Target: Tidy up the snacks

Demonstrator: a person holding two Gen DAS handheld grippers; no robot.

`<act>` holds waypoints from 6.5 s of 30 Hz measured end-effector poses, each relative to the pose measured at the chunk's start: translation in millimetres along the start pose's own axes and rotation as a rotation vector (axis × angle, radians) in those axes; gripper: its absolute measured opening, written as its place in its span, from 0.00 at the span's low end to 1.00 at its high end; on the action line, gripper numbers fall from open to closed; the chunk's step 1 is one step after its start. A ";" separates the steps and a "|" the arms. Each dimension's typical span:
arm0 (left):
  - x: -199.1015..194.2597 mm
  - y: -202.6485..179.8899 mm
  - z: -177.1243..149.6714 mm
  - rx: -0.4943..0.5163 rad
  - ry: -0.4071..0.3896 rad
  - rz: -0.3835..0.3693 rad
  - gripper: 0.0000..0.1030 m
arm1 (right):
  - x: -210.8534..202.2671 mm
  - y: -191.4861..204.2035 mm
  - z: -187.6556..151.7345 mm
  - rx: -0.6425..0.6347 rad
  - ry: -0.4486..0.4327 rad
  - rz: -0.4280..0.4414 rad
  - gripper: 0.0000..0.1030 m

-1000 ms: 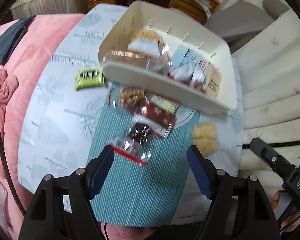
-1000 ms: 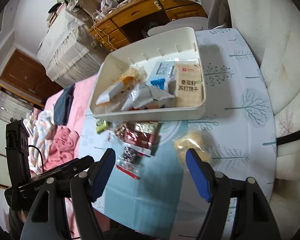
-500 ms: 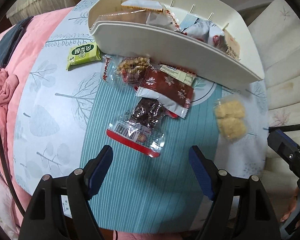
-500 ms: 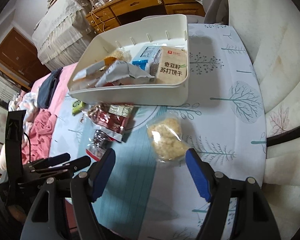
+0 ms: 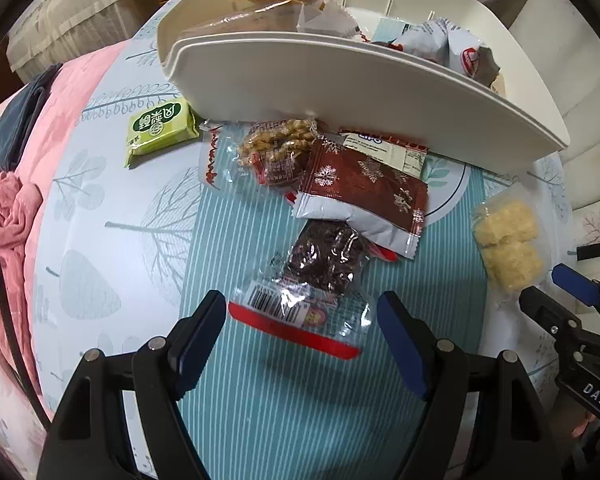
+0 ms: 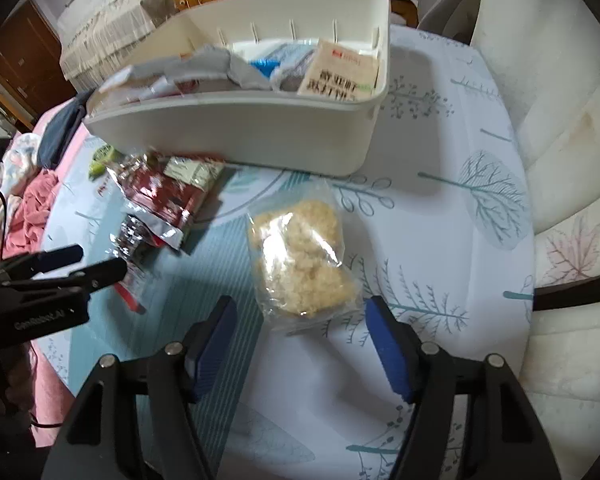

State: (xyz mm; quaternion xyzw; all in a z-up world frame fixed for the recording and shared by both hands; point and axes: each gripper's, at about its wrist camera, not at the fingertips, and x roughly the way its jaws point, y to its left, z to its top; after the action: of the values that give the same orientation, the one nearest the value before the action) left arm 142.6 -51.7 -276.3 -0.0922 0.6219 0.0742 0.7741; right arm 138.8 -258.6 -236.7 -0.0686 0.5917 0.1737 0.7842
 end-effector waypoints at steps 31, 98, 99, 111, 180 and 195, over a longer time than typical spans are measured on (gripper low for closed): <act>27.6 10.2 20.4 -0.104 0.116 -0.255 0.14 | 39.0 4.8 28.0 -0.028 0.172 -0.045 0.53; -23.5 6.4 37.4 0.073 0.068 -0.099 0.66 | -89.7 8.7 124.1 -0.099 -0.183 0.213 0.52; -16.9 4.8 38.5 0.097 0.081 -0.094 0.67 | -85.9 7.9 125.7 -0.094 -0.176 0.211 0.52; 19.2 -4.1 52.0 0.201 0.156 -0.105 0.74 | -57.6 1.2 138.6 -0.060 -0.136 0.174 0.53; -176.8 -15.0 143.6 -0.176 -0.328 -0.191 0.77 | -65.4 -35.5 127.5 -0.010 -0.103 0.316 0.71; -190.9 21.9 38.2 -0.330 -0.329 -0.154 0.79 | -88.2 -27.7 93.1 0.024 -0.051 0.395 0.77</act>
State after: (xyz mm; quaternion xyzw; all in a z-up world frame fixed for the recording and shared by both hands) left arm 132.6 -21.4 -83.0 -0.2513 0.4582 0.1294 0.8427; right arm 211.6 -272.1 -128.5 0.0628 0.5755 0.3188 0.7505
